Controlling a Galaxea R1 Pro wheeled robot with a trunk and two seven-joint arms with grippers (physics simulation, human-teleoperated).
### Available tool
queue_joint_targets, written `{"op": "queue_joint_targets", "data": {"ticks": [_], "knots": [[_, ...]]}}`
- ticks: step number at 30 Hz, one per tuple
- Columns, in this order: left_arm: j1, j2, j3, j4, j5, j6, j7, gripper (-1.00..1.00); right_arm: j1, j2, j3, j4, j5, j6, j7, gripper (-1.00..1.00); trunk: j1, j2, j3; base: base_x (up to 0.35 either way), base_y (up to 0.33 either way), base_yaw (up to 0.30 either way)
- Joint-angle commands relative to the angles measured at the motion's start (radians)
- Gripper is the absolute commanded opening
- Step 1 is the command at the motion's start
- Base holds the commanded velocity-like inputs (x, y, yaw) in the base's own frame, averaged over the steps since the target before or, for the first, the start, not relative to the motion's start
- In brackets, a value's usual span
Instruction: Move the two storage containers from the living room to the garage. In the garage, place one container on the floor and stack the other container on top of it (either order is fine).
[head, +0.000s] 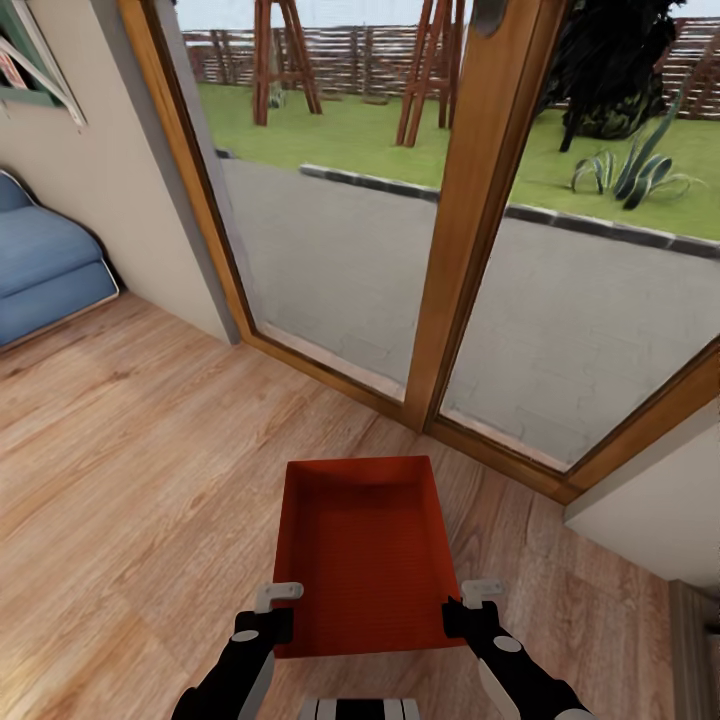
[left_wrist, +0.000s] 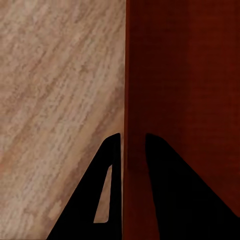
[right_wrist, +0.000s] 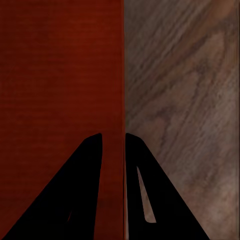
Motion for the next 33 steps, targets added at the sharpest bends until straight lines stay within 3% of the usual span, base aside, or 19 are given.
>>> {"op": "queue_joint_targets", "data": {"ticks": [1, 33], "knots": [[0.000, -0.001, -0.003, 0.000, -0.011, 0.007, 0.003, -1.00, -0.002, -0.006, 0.005, 0.000, -0.010, -0.005, -0.002, -1.00, -0.004, 0.007, 0.003, 0.000, 0.000, 0.000], [0.000, -0.001, -0.003, 0.000, -0.011, 0.005, 0.003, -1.00, -0.002, -0.007, 0.005, 0.000, -0.010, -0.005, -0.002, -1.00, -0.127, 0.231, 0.103, 0.000, 0.000, 0.000]]}}
